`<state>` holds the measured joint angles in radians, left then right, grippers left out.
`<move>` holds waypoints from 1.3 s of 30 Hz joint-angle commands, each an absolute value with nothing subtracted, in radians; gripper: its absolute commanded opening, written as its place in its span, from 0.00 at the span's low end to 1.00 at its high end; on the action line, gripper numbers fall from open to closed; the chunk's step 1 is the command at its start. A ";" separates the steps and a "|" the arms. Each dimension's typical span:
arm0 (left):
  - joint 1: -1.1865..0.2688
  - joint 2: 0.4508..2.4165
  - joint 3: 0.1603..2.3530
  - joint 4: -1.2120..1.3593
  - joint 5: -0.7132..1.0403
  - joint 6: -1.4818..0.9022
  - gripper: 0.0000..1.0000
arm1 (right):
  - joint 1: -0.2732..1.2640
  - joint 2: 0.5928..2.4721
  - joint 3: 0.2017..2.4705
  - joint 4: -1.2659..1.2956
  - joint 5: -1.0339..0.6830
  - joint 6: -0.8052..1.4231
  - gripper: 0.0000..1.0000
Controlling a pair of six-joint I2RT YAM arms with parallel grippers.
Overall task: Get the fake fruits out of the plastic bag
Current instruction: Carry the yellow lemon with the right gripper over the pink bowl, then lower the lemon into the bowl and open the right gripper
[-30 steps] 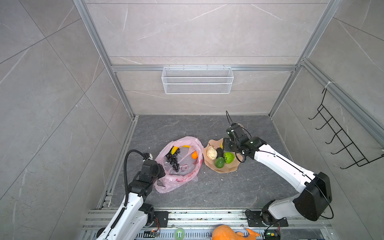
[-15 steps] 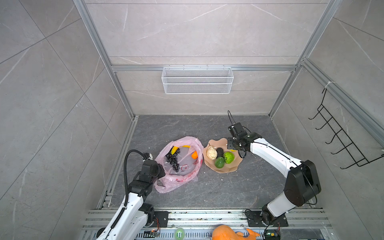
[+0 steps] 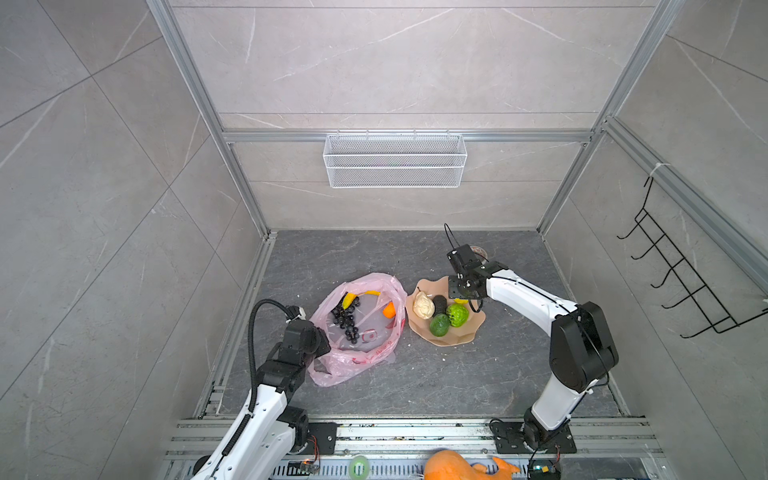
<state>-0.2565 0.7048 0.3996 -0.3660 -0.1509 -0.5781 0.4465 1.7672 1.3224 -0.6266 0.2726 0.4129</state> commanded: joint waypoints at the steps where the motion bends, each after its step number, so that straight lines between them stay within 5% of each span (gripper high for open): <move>1: -0.256 0.705 0.404 -0.344 -0.152 -0.558 0.38 | 0.445 1.800 1.352 -0.619 0.258 0.390 0.59; 39: -0.256 0.706 0.407 -0.344 -0.155 -0.561 0.38 | 0.480 1.689 1.261 -0.621 0.218 0.416 0.65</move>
<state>-0.2565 0.7086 0.3996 -0.3656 -0.1513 -0.5781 0.4728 1.7252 1.2545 -0.6025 0.2199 0.4065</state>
